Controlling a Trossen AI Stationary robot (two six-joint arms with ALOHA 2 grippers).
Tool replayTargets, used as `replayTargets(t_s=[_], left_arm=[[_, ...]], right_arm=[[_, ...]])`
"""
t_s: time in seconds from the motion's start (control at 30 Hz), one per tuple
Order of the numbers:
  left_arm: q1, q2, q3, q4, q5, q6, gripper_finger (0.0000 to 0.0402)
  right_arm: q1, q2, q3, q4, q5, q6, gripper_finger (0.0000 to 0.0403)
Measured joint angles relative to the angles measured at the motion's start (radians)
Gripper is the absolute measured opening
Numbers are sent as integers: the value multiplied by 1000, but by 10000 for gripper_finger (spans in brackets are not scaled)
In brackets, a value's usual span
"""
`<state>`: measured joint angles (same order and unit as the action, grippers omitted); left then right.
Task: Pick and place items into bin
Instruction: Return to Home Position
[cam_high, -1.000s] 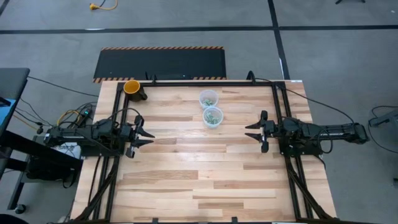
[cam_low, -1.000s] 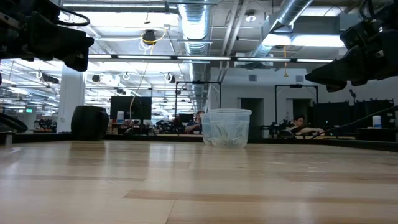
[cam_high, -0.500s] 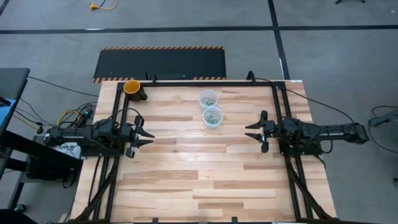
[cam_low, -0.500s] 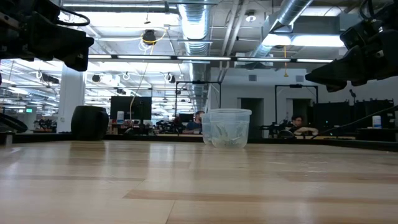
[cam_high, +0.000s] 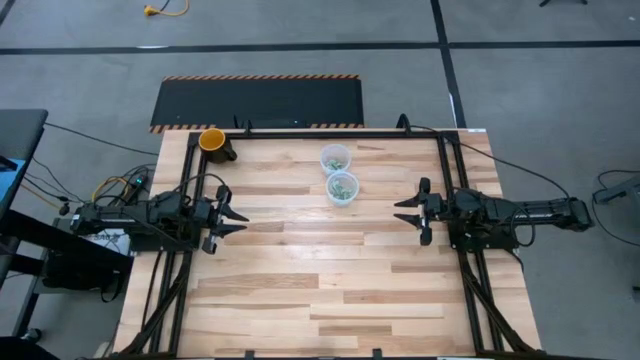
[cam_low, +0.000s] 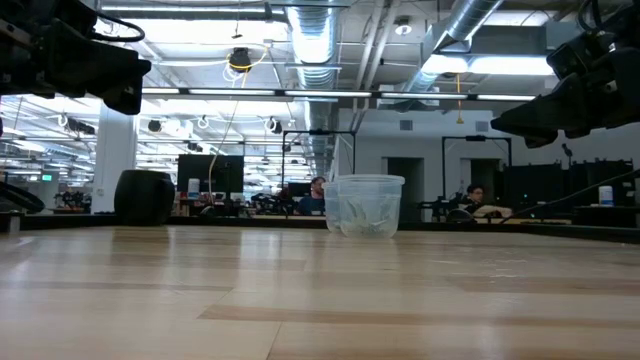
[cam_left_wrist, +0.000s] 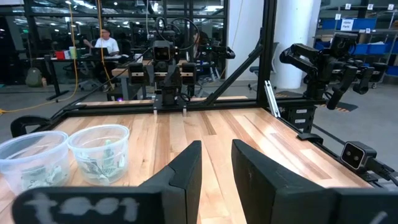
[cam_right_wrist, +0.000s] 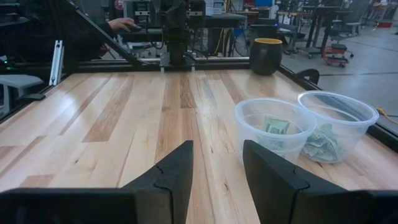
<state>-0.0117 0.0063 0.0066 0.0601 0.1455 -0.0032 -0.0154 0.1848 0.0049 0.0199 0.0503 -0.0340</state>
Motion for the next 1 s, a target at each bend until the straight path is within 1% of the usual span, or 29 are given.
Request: replayTargets(t_s=[1.0], left_arm=[[0,0,0,0,0,0,77]], right_arm=[[0,0,0,0,0,0,134]])
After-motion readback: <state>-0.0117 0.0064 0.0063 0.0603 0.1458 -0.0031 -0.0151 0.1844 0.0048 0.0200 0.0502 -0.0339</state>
